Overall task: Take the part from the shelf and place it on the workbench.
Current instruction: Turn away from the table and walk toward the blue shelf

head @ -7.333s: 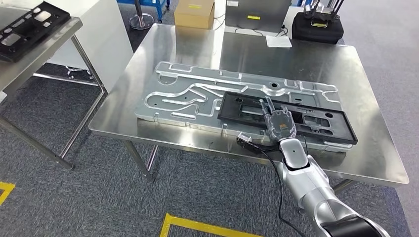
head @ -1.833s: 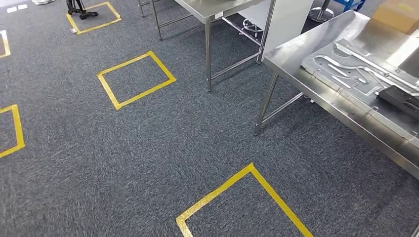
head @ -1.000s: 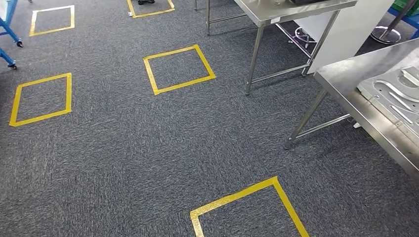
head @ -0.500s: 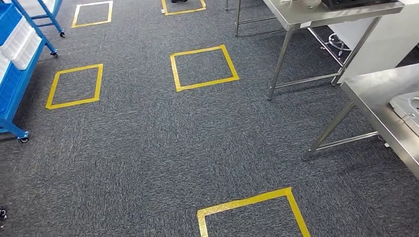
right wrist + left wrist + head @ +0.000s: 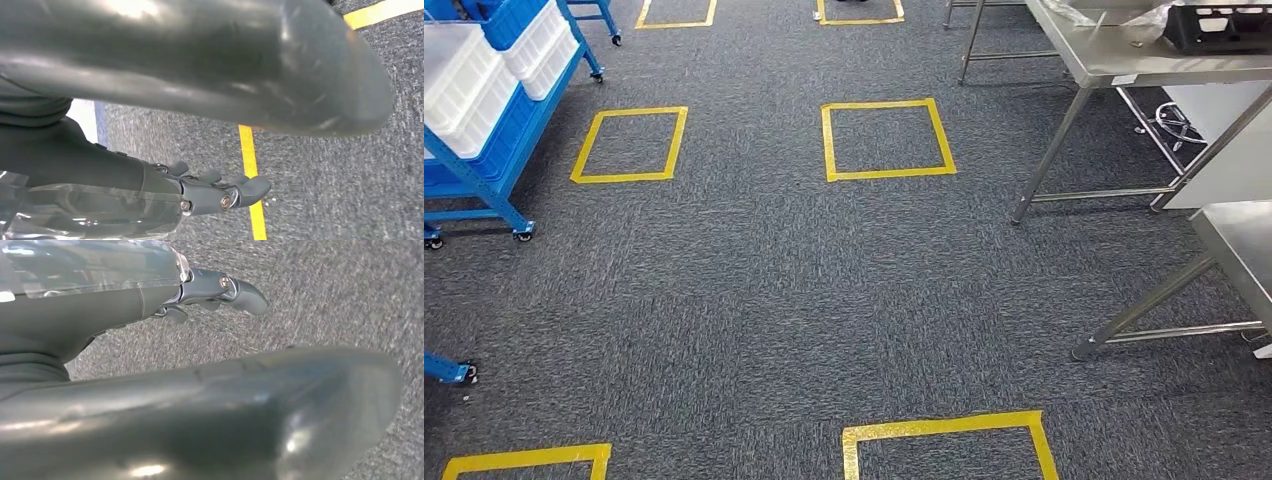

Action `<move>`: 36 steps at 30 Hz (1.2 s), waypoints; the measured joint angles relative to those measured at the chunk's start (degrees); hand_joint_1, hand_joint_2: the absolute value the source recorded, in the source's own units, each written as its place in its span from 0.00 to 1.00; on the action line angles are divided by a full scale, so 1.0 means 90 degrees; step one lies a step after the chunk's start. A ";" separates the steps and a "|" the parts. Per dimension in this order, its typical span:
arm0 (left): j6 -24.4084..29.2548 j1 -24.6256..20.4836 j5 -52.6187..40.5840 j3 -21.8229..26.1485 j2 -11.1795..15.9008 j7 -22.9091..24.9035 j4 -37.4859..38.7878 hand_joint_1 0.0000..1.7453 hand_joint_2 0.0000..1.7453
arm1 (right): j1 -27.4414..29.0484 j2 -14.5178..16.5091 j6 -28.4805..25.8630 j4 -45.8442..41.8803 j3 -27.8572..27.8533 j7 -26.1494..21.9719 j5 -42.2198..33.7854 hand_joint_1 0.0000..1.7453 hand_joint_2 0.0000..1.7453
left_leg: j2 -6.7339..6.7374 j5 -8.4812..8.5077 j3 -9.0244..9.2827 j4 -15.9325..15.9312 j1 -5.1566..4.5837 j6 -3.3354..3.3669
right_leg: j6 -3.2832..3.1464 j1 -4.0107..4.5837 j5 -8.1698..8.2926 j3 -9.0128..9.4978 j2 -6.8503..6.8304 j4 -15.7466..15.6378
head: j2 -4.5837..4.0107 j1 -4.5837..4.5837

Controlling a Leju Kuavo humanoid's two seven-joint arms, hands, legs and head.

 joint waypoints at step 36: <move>0.0001 0.0011 -0.0136 0.0061 -0.0096 0.0127 0.0000 0.00 0.00 | 0.0205 0.0263 -0.0106 -0.0097 0.0007 -0.0214 0.0135 0.00 0.00 | -0.0498 -0.0133 0.0048 0.0118 0.0025 -0.0151 | -0.0054 -0.0052 0.1007 0.0584 0.0513 -0.1611 | 0.0000 -0.0003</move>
